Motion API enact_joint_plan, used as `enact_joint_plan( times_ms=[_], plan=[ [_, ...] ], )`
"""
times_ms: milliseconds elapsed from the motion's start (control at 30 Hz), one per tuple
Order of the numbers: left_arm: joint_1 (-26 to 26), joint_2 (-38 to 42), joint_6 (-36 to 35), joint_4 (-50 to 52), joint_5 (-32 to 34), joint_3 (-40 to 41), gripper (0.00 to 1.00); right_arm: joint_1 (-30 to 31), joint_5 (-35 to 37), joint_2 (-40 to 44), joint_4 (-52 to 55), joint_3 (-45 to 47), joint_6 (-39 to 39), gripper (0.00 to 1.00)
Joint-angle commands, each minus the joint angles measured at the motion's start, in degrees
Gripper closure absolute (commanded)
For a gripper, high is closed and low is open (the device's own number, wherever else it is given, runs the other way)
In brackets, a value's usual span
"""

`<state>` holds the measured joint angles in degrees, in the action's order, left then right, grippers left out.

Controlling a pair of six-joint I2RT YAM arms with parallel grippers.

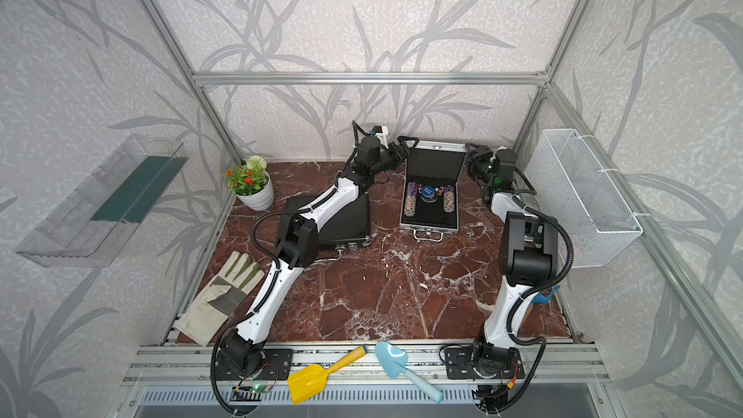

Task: Open the poker set cases
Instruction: Open the case lid on the poker set case.

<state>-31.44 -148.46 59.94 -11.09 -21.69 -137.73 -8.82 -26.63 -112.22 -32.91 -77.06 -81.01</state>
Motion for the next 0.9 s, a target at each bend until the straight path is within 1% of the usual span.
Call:
enact_joint_plan(
  times_ms=[0,100,133,233,400,500,700,867],
  plan=[
    [-0.3,8.03,-1.62,-4.9,-1.46,6.56,0.02,1.25,-2.31,-0.85,-0.49,-1.87,0.06,0.43],
    [-0.31,12.58,-2.5,-9.07,1.2,14.98,0.02,1.22,-2.2,-1.13,-0.92,-1.96,-0.27,0.43],
    [-0.33,13.52,-2.96,-9.62,1.54,16.43,0.02,1.21,-2.19,-1.17,-1.02,-2.02,-0.24,0.43],
    [-0.36,14.94,-3.76,-9.41,0.52,18.14,0.03,1.25,-2.2,-1.42,-0.86,-2.38,-0.03,0.43],
    [-1.03,14.92,-0.4,-11.01,-4.17,20.44,0.08,1.55,-2.2,-1.68,-0.15,-3.02,0.39,0.43],
    [-1.48,15.12,1.18,-13.34,-5.28,23.11,0.09,1.62,-2.11,-1.81,0.38,-3.52,0.68,0.43],
    [-1.69,13.89,1.73,-13.02,-6.26,21.79,0.1,1.62,-2.11,-1.77,1.47,-4.23,1.47,0.43],
    [-1.46,12.58,0.31,-12.11,-6.61,19.45,0.11,1.61,-2.46,-1.59,2.1,-4.55,2.05,0.42]
  ],
)
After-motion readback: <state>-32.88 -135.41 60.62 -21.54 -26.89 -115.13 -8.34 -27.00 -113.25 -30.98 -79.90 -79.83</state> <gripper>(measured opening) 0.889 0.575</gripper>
